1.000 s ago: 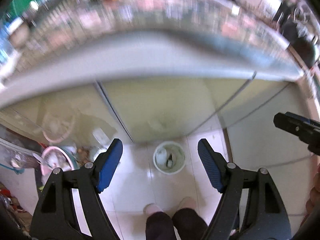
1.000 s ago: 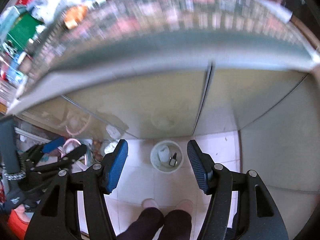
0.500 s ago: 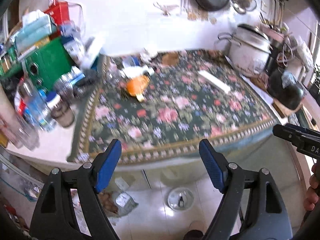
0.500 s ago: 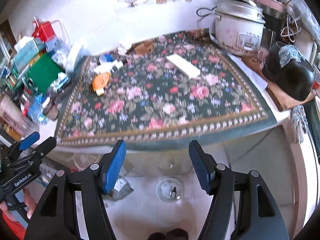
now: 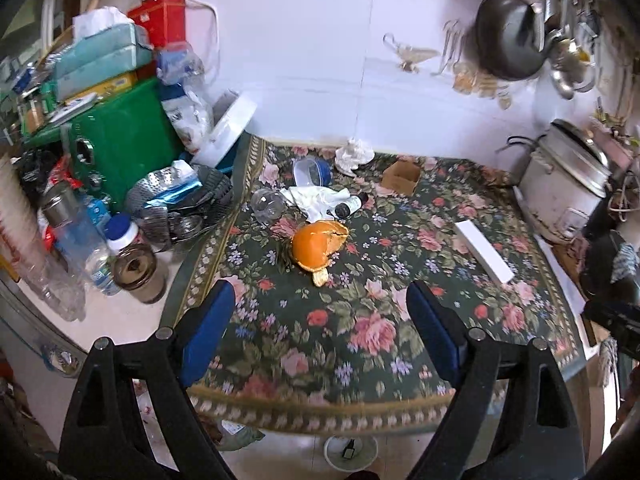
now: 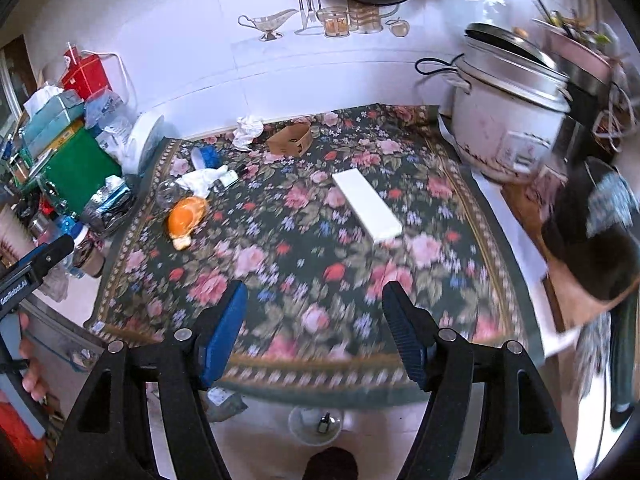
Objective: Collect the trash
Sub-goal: 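Raise both tools back toward the counter, then grasp the orange peel with the left tool while the right tool grasps the white box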
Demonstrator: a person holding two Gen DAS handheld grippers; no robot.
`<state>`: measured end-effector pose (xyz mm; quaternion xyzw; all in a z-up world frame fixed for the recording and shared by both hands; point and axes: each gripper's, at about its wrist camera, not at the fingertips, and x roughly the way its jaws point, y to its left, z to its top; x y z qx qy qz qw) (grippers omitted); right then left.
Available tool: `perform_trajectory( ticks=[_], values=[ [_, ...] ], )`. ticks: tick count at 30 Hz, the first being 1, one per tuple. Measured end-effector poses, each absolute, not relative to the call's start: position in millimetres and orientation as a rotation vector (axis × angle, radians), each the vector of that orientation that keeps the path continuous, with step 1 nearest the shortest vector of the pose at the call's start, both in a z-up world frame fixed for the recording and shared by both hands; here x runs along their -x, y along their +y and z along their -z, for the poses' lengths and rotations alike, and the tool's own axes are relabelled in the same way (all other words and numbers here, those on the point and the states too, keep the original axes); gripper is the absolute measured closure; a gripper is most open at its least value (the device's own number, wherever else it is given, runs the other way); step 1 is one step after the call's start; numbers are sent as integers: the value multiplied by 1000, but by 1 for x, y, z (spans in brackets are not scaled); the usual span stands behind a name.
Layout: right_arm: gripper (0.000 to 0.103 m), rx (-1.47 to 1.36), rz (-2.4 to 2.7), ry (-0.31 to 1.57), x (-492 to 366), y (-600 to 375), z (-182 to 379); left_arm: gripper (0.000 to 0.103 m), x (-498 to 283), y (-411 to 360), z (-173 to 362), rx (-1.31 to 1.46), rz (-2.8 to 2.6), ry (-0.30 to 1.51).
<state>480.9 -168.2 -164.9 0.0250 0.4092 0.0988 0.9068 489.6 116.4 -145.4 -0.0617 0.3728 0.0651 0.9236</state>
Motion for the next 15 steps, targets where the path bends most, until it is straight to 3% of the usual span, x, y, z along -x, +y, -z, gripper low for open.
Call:
perform_trajectory(
  ticks=[15],
  values=[
    [34, -10, -175, 978, -621, -172, 218, 16, -640, 161, 248, 172, -155, 1020]
  ],
)
